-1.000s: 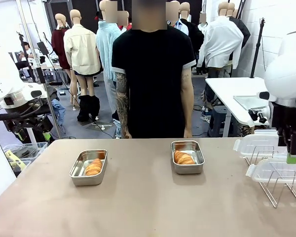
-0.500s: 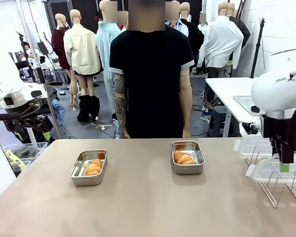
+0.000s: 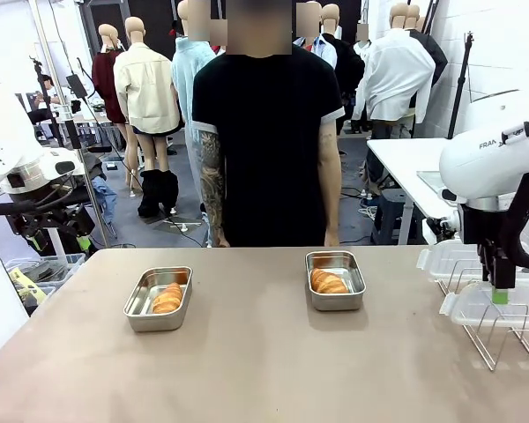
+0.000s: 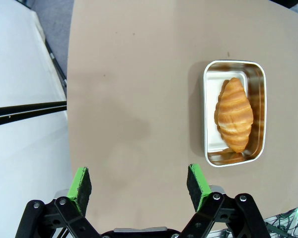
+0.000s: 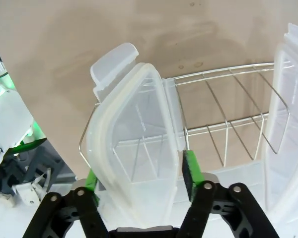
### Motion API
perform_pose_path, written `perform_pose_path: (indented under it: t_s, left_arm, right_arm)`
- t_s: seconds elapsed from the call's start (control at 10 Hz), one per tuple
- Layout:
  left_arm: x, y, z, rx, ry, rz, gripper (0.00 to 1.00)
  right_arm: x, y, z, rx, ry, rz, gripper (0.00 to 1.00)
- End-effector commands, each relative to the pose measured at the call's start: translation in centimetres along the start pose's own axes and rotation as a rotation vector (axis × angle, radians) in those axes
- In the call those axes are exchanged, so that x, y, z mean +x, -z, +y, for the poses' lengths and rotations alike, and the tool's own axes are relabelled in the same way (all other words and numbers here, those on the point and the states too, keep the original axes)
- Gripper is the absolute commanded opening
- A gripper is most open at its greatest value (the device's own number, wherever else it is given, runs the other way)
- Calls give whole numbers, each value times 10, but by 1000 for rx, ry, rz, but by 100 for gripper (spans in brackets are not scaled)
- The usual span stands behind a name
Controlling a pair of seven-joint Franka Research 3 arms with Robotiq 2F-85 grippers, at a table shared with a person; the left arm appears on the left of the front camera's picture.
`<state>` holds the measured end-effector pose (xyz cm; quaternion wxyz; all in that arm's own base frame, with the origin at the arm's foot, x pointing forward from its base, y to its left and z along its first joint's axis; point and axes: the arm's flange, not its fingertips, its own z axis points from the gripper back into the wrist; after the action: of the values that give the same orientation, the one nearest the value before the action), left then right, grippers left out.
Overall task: Place the bread in airtight containers.
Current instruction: Pick up one Airtight Container lid and hand it to the human, then release when the human grabs the Airtight Container lid.
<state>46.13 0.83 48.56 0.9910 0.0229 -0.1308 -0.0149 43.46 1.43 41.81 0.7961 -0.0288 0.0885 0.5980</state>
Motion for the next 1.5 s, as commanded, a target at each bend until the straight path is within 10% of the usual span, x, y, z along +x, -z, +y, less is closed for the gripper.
perform_pose_path:
  t_s: [0.0, 0.1, 1.4]
  left_arm:
    - [-2, 0, 0, 8, -16, 0, 100]
    - [-2, 0, 0, 8, -16, 0, 100]
    - [-2, 0, 0, 8, -16, 0, 100]
  right_arm:
    - [2, -1, -3, 9, 40, -18, 20]
    - [2, -2, -2, 9, 43, -12, 0]
    - [3, -8, -5, -2, 11, 9, 0]
